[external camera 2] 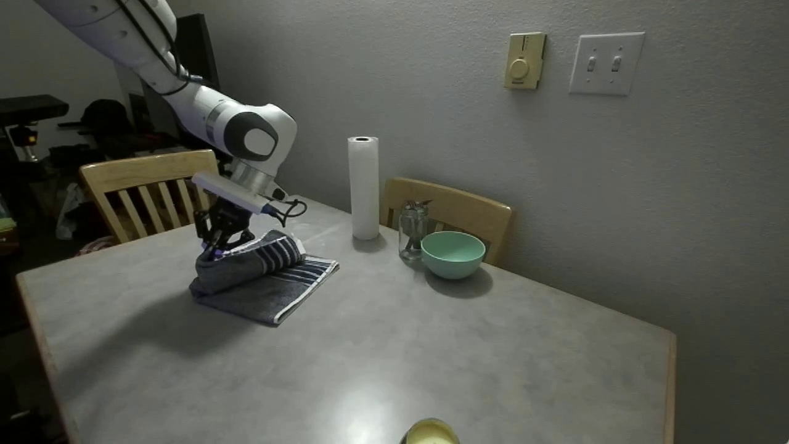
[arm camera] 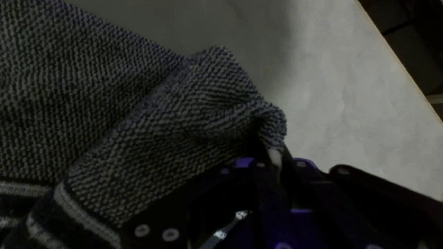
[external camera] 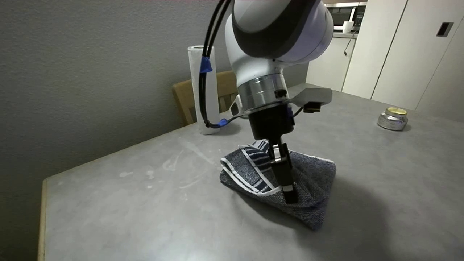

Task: Unfold the towel

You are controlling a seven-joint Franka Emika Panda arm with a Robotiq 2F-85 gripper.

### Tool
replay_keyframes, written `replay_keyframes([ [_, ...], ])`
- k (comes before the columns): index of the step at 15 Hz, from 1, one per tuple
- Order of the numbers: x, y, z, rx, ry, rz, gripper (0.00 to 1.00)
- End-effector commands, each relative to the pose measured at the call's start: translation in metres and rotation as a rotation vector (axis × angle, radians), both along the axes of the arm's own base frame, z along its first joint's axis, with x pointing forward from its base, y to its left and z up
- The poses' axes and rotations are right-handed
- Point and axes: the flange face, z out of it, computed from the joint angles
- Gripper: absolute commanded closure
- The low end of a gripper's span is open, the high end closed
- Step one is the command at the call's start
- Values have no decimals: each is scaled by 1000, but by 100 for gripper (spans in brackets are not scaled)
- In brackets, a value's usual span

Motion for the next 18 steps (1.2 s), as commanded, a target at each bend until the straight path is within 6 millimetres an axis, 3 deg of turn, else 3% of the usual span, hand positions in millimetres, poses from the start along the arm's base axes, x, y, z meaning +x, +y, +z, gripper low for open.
replay_keyframes([
  [1, -6, 11, 21, -10, -56, 69, 98],
  [7, -16, 42, 42, -21, -96, 159, 98],
  [18, -38, 78, 48, 121, -65, 378, 98],
])
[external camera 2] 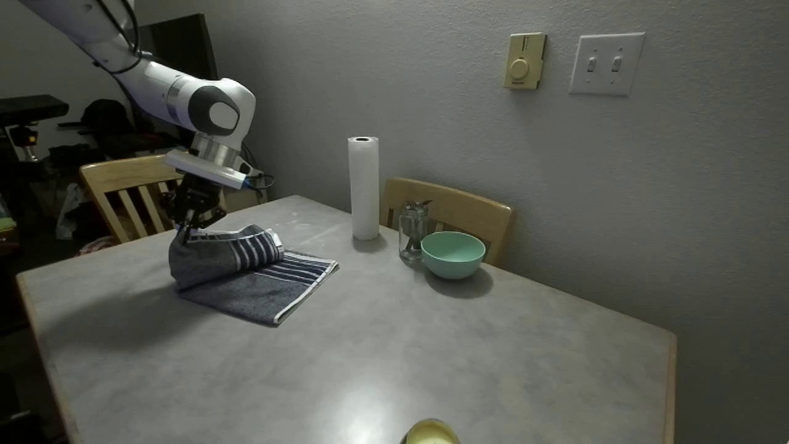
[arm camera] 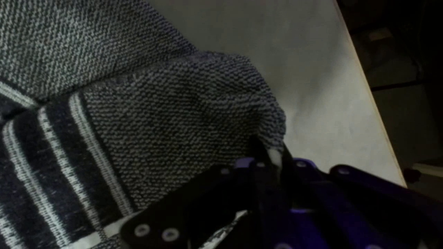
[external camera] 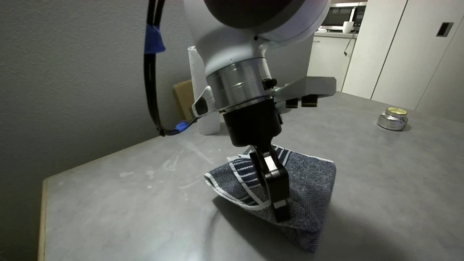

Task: Unfold the towel

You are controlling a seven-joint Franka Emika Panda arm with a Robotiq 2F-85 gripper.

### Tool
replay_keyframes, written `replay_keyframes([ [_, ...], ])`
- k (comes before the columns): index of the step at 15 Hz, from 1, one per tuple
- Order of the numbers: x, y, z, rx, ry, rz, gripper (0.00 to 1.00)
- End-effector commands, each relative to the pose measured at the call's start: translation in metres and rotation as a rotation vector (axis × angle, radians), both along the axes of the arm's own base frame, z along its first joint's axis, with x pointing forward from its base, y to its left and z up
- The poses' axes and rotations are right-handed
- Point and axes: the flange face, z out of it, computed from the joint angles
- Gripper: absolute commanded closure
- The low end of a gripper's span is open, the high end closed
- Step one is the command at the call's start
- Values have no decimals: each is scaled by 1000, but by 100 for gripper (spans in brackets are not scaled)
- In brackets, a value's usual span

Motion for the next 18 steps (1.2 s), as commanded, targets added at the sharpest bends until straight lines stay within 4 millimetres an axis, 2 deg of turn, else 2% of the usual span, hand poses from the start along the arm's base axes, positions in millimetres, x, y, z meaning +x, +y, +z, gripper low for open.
replay_keyframes([
  [1, -12, 2, 8, 69, 36, 117, 98],
  [5, -23, 9, 8, 115, 99, 237, 98],
  [11, -39, 4, 4, 110, 252, 339, 98],
  [12, -41, 3, 4, 102, 259, 346, 67],
  [14, -42, 2, 3, 90, 272, 346, 60],
  [18, -42, 0, 1, 72, 279, 333, 30],
])
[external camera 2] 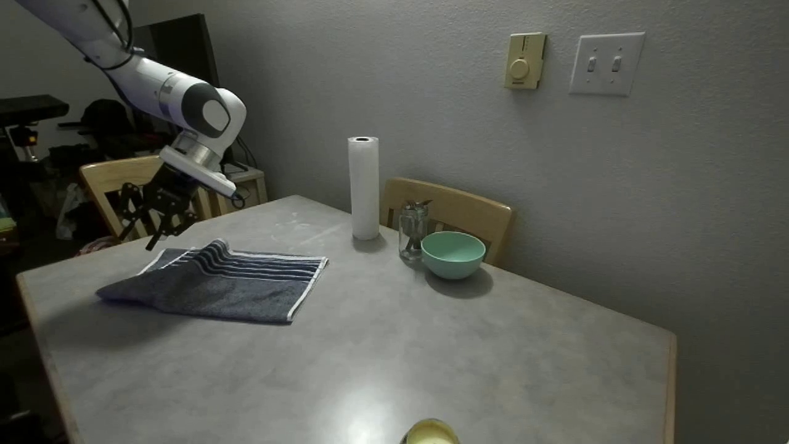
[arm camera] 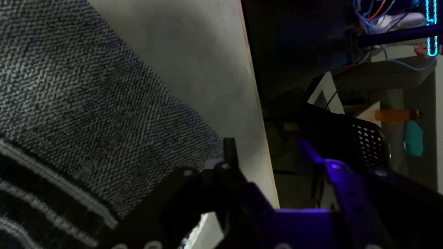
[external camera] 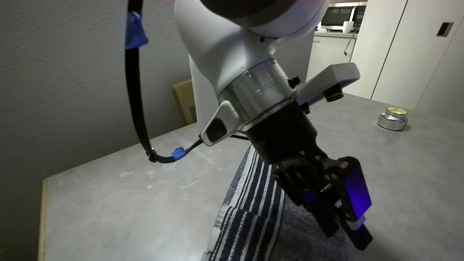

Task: Unfold the towel

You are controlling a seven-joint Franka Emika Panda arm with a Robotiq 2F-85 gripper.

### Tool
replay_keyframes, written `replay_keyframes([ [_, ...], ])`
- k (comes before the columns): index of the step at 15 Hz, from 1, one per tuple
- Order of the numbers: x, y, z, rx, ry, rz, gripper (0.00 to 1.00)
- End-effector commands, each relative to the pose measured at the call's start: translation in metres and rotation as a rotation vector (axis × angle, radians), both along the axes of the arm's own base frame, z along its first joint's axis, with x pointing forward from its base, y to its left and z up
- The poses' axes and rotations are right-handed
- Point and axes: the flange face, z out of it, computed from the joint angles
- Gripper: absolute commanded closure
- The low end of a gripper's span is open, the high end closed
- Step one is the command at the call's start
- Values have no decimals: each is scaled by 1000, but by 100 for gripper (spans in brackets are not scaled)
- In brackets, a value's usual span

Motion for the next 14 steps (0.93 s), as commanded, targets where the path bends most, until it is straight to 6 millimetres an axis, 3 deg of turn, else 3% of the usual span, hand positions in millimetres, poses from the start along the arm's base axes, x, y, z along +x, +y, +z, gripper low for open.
replay_keyframes([
  [1, 4, -4, 0, -18, 5, 2, 23],
  [4, 13, -14, -1, -27, -26, -25, 1],
  [7, 32, -43, -5, -49, -107, -83, 0],
  [14, 95, -157, -21, -78, -341, -405, 0],
])
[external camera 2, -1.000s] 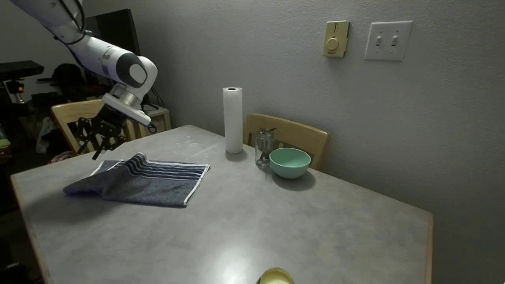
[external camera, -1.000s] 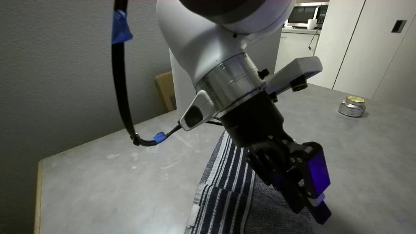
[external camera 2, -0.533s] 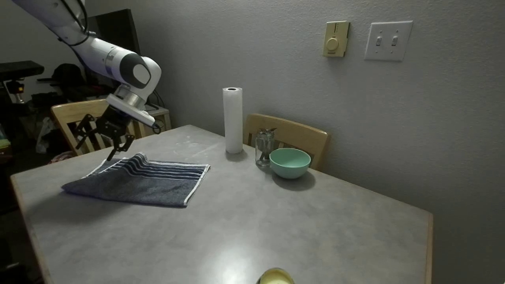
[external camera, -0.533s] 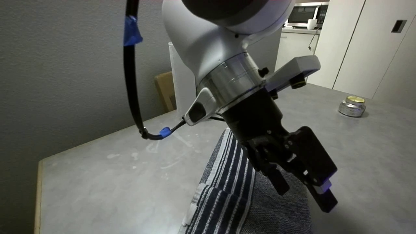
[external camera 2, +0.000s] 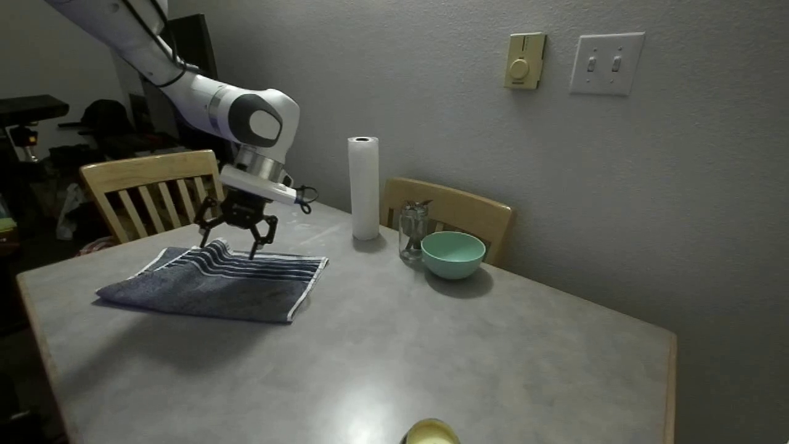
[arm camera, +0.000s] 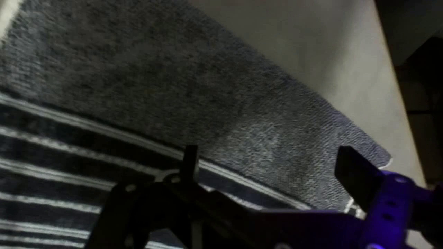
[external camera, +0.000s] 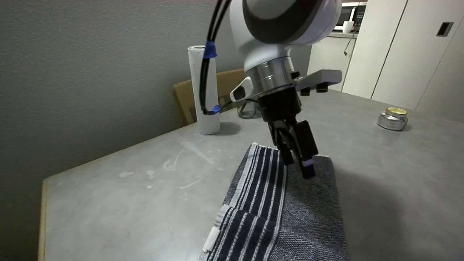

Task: Unfold the towel

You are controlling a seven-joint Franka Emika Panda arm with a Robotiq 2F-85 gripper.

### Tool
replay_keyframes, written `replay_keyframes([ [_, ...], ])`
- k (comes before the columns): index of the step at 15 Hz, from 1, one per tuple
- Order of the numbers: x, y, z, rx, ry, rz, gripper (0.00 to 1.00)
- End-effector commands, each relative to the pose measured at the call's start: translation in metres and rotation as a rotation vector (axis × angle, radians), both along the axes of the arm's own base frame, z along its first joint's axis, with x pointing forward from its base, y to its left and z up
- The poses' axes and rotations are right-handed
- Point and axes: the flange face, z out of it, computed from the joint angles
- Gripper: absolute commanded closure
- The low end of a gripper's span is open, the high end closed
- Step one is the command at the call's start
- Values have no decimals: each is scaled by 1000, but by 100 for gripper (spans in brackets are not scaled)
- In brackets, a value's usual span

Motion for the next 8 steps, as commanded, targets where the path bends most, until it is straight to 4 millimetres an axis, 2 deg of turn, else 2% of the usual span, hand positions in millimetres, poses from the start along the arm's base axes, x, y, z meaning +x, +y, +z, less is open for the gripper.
replay_keyframes([
  [1, 17, -56, -4, -9, -86, -169, 0],
  [4, 28, -95, -6, -3, -119, -296, 0],
  [8, 35, -123, -10, -1, -146, -408, 0],
])
